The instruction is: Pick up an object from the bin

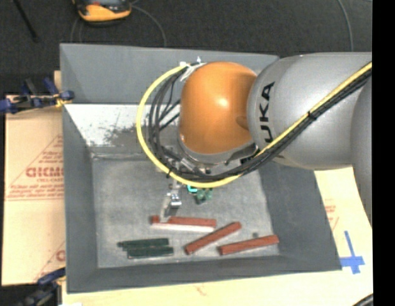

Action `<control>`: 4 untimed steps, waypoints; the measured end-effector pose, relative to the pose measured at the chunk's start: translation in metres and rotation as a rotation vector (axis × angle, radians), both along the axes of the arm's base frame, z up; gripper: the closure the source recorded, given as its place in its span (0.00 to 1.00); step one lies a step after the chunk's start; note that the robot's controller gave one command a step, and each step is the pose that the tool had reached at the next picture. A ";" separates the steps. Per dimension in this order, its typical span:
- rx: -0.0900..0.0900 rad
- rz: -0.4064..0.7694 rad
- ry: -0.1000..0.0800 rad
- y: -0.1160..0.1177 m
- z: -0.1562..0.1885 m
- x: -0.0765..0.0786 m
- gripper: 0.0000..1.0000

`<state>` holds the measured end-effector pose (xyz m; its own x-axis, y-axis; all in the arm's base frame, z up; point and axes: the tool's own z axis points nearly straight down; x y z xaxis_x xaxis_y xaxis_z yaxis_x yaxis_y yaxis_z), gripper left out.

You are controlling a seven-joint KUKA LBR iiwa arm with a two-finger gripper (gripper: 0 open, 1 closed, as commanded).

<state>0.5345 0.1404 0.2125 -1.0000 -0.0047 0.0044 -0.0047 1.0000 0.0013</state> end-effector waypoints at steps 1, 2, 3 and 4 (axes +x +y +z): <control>0.001 -0.003 -0.007 0.000 0.004 0.002 0.00; -0.001 0.046 -0.012 -0.019 -0.058 -0.016 0.00; 0.000 0.361 0.007 -0.046 -0.133 0.004 1.00; 0.000 0.360 0.006 -0.046 -0.133 0.004 1.00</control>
Offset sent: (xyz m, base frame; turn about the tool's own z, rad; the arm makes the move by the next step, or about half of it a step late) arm -0.0429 -0.0412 -0.1425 -0.1121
